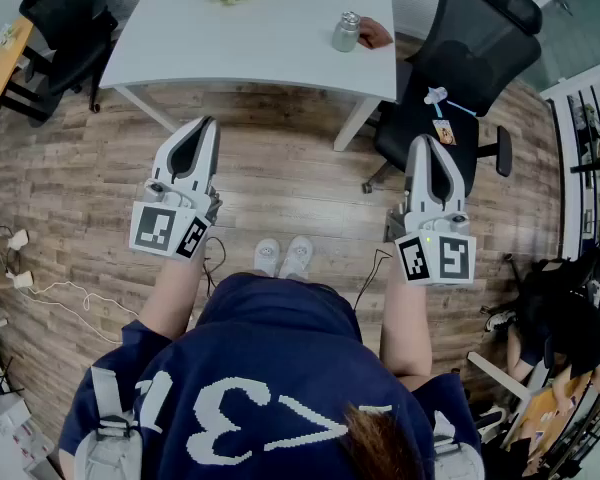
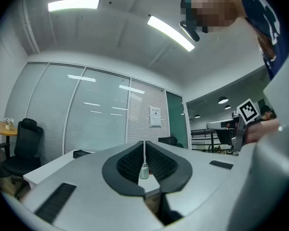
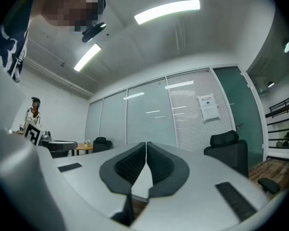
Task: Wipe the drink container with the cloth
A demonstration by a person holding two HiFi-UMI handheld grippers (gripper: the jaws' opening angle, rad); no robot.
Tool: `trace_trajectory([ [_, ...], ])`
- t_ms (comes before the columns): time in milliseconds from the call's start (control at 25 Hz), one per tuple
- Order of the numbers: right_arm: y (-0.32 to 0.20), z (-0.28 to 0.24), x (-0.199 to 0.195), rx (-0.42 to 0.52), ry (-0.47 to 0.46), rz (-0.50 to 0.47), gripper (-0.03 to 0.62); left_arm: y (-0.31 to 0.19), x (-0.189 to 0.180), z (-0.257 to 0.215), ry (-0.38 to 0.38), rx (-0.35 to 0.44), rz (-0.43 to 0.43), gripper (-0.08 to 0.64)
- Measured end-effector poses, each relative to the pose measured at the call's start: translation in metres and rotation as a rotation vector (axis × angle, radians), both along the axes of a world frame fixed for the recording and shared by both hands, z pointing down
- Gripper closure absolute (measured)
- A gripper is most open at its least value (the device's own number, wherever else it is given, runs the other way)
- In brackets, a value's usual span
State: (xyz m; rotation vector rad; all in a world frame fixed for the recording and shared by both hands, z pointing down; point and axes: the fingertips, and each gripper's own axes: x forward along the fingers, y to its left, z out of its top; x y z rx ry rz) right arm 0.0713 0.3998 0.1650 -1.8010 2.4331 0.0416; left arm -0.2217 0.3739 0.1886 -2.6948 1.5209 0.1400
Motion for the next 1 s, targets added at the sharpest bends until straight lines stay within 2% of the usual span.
trace_trajectory([
  [320,0.004,-0.002,-0.013,0.007,0.021,0.000,0.566,0.006,-0.001,0.000,0.005,0.007,0.011,0.535],
  [680,-0.007,-0.002,-0.003,0.009,-0.022,-0.050,0.565,-0.002,0.015,0.000,-0.012,0.010,-0.005,0.535],
  [1000,-0.038,0.013,-0.003,-0.025,-0.047,-0.081,0.565,-0.027,0.019,0.015,-0.029,-0.022,-0.018,0.535],
])
